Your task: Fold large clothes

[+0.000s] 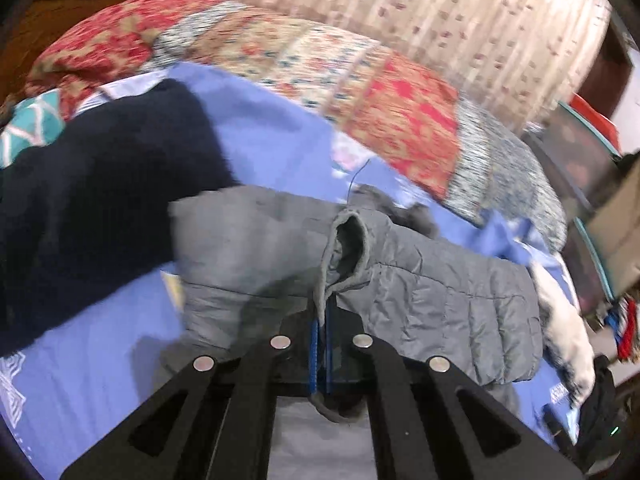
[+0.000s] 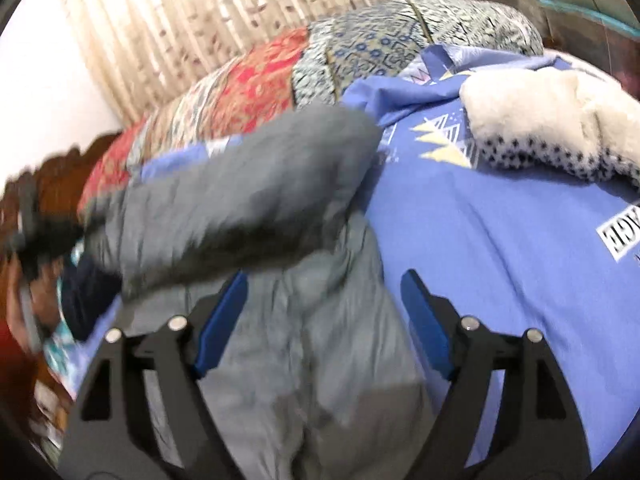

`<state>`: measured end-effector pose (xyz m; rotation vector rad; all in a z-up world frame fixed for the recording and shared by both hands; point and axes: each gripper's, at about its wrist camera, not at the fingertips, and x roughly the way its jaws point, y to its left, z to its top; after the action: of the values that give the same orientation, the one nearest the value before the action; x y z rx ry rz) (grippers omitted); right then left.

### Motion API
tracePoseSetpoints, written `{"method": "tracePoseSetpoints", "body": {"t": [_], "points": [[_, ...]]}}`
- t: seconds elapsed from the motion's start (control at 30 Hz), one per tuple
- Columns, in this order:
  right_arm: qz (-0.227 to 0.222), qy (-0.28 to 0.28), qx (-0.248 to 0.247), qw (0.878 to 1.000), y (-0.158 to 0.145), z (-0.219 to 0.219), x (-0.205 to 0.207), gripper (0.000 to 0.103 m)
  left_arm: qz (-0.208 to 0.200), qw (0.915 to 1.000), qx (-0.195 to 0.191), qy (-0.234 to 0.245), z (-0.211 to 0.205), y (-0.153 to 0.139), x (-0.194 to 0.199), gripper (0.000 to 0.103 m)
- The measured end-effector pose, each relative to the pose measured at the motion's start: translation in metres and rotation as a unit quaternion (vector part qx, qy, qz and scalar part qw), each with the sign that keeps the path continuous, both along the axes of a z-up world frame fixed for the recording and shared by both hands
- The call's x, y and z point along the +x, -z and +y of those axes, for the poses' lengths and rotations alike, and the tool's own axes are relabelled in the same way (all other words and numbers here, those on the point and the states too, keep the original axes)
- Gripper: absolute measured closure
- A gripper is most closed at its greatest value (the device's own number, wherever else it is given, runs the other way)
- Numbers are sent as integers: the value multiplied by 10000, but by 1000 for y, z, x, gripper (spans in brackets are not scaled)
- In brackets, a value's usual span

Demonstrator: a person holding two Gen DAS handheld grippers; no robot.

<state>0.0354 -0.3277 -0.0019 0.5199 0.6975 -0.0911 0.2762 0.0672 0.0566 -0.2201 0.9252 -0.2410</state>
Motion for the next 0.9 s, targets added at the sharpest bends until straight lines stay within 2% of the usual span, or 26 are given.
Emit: {"method": "tracePoseSetpoints", "body": {"t": [0.13,0.23,0.43,0.47,0.53,0.57,0.6,0.63,0.67,0.73,0.77,0.83,0.9], "points": [[59,74,240,9997,-6,-19,43,27,202,9993,-68,-304,36,17,13,78],[154,-67,147,9998,-8,-14,72,34,330,9986,-51,-409,51,33,18,78],[520,-297,-86,9982,7,14,121,32,502,9980,60,-386,54,57,22,78],[629,-274,-56,9976,12,15,129,28,513,9979,81,-378,53,59,23,78],[903,-273,66,9955,25,16,147,27,516,9979,100,-367,51,62,25,78],[1075,-311,62,9937,32,16,154,33,500,9980,116,-365,51,62,26,78],[1339,-383,-1,9903,41,17,163,73,473,9981,133,-369,50,62,27,78],[1501,-349,-161,9879,46,17,167,86,456,9982,138,-363,48,63,28,78],[1430,-198,-364,9889,43,17,165,95,488,9984,70,-273,45,64,30,78],[1221,184,-976,9875,32,20,157,98,502,9986,106,-106,35,67,31,78],[1262,282,-1081,9857,34,20,156,98,471,9986,231,-51,27,69,31,78],[1509,376,-1101,9817,48,17,158,98,384,9967,710,69,7,76,33,78],[1801,171,-1057,9778,66,16,163,95,416,9919,1192,113,-7,87,37,78]]}}
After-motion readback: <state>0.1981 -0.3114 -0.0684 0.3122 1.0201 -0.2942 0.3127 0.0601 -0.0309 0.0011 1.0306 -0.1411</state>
